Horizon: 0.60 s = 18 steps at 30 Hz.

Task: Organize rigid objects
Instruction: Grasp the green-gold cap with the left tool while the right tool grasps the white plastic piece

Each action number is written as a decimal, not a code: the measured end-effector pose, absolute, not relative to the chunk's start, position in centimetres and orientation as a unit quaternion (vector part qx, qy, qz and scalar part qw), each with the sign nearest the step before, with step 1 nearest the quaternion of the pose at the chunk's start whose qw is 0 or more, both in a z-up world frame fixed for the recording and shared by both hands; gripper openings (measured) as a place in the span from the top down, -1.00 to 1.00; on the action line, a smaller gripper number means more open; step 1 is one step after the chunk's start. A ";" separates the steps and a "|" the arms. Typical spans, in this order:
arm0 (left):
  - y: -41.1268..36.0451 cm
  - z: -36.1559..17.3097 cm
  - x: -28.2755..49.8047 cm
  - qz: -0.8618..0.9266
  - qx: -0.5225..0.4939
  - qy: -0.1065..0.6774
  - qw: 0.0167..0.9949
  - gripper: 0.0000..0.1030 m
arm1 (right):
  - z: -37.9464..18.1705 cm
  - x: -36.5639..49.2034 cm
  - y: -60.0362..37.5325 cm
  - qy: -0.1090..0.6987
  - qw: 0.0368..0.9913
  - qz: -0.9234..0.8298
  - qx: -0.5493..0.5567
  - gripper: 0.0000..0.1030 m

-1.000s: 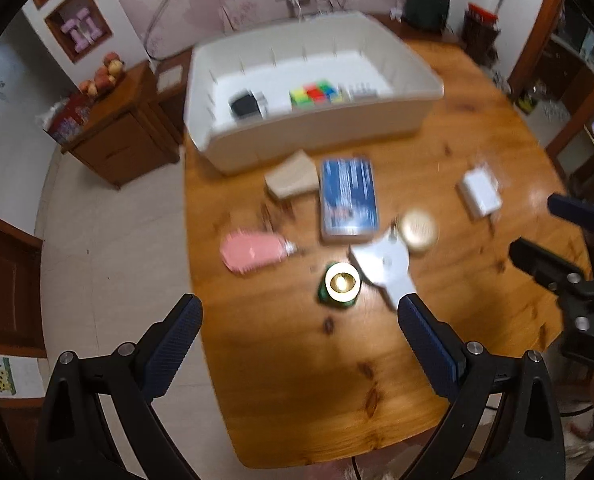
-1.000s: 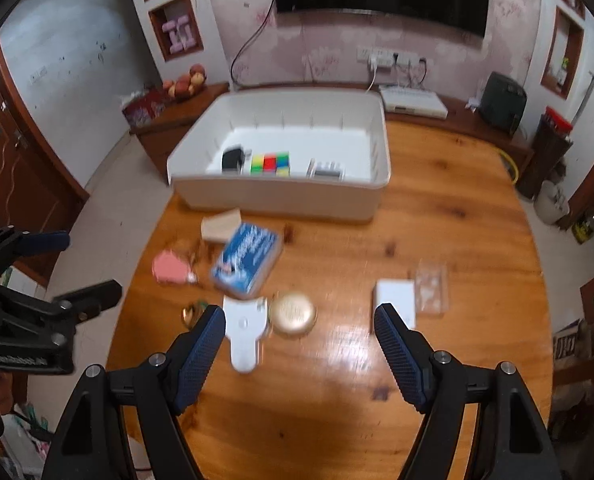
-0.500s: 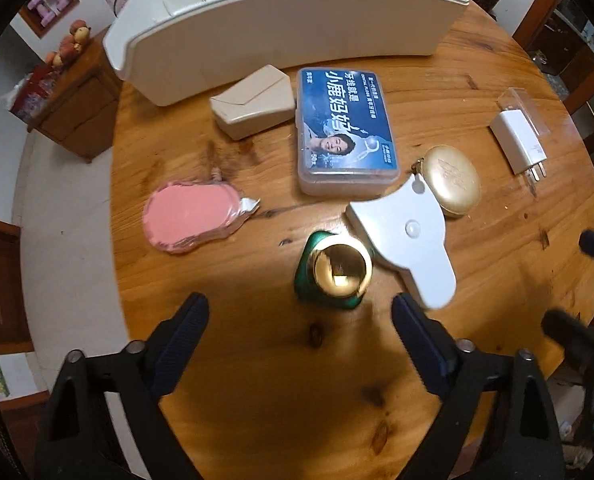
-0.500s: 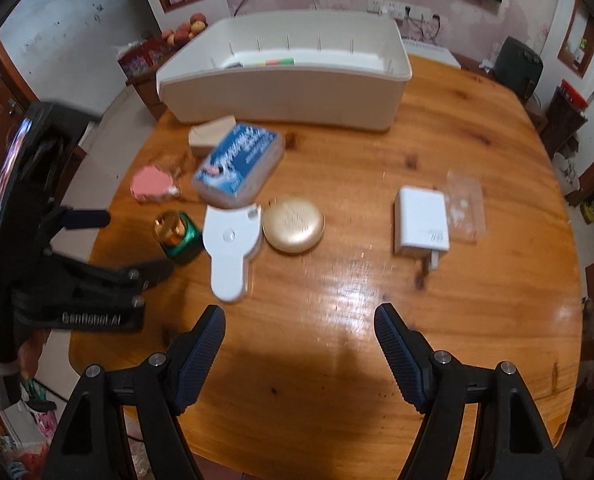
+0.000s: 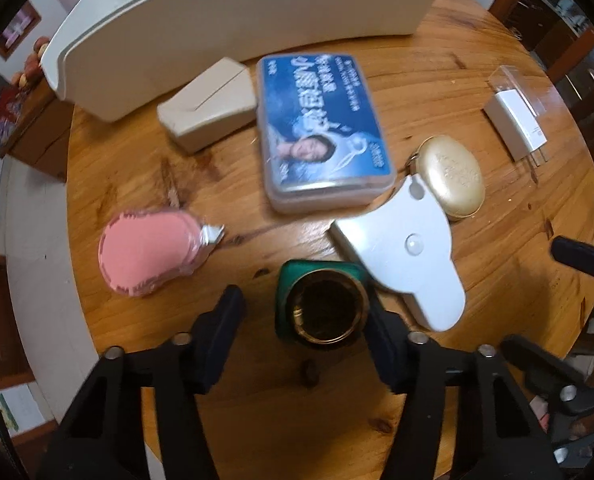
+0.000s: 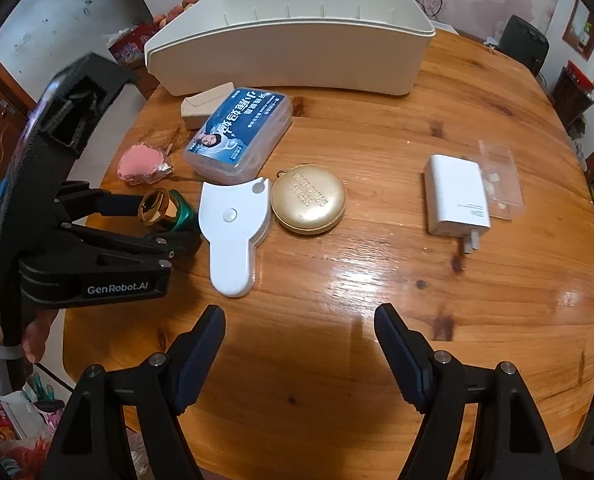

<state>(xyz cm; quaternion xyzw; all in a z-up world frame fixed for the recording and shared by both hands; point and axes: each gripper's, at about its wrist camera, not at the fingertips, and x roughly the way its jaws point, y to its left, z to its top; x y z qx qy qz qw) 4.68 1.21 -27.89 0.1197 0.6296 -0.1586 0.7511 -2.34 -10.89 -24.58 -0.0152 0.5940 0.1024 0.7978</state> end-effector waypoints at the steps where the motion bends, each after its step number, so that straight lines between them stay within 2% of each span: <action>1: 1.1 -27.7 4.7 -0.163 0.119 0.628 0.752 0.12 | -24.8 -2.2 -10.7 0.596 0.796 0.103 -0.014 -0.51; 18: 6.8 -27.6 3.7 -0.148 0.065 0.650 0.742 0.16 | -28.0 0.8 -5.6 0.594 0.795 0.123 -0.032 -0.53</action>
